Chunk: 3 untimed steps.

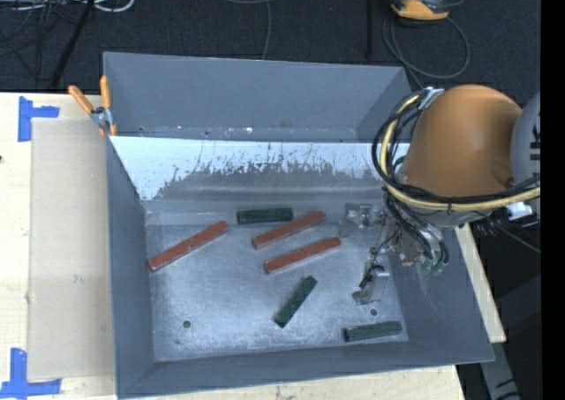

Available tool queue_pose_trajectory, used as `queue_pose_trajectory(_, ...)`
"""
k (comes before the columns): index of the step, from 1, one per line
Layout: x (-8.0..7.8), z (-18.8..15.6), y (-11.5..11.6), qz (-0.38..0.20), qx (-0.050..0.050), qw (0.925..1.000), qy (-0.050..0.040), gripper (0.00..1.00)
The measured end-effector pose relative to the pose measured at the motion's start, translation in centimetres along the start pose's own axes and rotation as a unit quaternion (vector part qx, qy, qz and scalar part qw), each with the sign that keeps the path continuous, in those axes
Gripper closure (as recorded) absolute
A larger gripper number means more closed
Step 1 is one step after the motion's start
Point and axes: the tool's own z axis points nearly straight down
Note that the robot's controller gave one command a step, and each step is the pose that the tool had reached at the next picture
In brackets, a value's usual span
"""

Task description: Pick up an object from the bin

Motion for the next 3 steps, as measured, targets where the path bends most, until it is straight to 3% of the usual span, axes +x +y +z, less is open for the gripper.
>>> queue_pose_trajectory(1,-0.8,14.4,5.0,-0.149,-0.001,0.9888,0.0031,0.00)
queue_pose_trajectory(2,1.7,16.2,5.4,-0.168,0.000,0.9858,-0.0021,0.00)
queue_pose_trajectory(3,1.7,16.2,5.4,-0.168,0.000,0.9858,-0.0001,1.00)
